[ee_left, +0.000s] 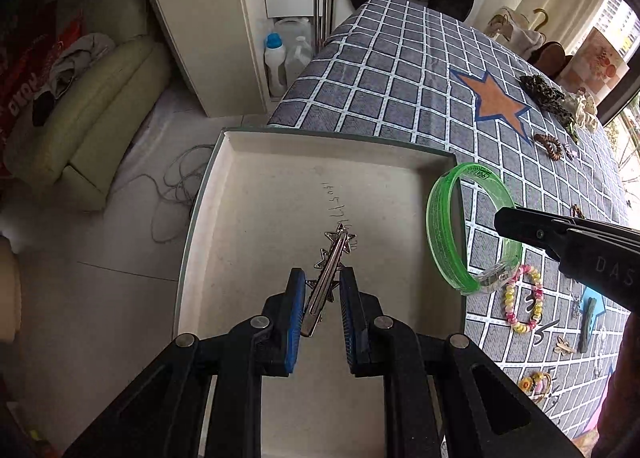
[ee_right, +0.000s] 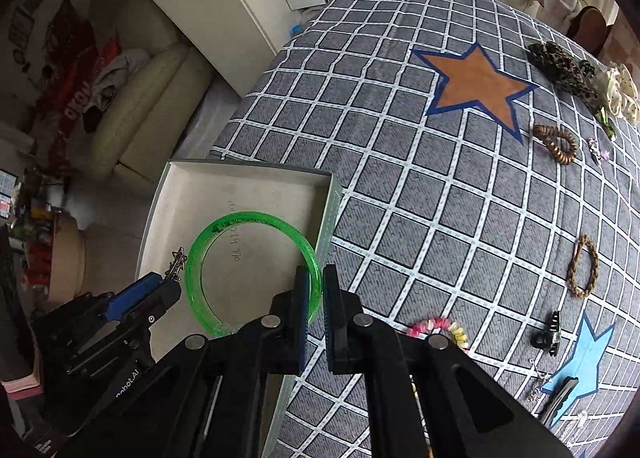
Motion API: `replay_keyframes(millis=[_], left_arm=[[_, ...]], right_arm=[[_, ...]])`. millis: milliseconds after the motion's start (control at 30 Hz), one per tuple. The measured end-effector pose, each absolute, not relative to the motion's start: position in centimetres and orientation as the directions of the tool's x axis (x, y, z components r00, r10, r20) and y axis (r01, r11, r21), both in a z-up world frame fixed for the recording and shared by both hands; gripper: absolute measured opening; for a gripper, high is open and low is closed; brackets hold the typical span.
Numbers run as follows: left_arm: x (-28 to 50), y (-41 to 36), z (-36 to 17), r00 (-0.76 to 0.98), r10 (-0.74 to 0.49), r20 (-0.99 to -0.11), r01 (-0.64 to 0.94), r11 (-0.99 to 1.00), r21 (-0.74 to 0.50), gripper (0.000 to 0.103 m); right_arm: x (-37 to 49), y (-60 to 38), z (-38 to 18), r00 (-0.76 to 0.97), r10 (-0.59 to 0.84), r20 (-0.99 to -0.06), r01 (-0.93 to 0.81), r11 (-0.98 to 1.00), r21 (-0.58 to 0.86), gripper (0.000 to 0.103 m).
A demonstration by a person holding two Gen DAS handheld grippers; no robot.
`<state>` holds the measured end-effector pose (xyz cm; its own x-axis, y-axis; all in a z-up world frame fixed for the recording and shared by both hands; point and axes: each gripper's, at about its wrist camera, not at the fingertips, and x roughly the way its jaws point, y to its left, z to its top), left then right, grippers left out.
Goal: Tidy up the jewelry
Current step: 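Carry the bangle with the right tool into the white tray while the left tool drops the silver clip there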
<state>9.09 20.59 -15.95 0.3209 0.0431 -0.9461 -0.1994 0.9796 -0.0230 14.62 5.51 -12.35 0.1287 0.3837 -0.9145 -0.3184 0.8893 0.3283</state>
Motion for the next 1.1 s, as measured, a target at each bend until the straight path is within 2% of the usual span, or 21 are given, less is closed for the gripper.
replay_keyframes(millis=[367,733,1100], left_arm=[[12.1,23.5,-19.8,0.304,0.073,-0.950,-0.237,0.971,-0.001,0.025],[14.9,22.8,-21.5,0.319,0.065,-0.946,-0.173,0.985,0.009,0.025],[16.2,21.4,-21.5,0.312,0.115,-0.943,-0.133,0.988,0.077,0.025]], right_arm=[[17.6,11.4,-17.2,0.095,0.303,-0.948,-0.364,0.897,0.250,0.007],[19.4,9.6,-19.4,0.115,0.207,-0.971,-0.294,0.941,0.166,0.007],[19.4,7.5,-19.3,0.116,0.201,-0.973,-0.274,0.948,0.163,0.008]])
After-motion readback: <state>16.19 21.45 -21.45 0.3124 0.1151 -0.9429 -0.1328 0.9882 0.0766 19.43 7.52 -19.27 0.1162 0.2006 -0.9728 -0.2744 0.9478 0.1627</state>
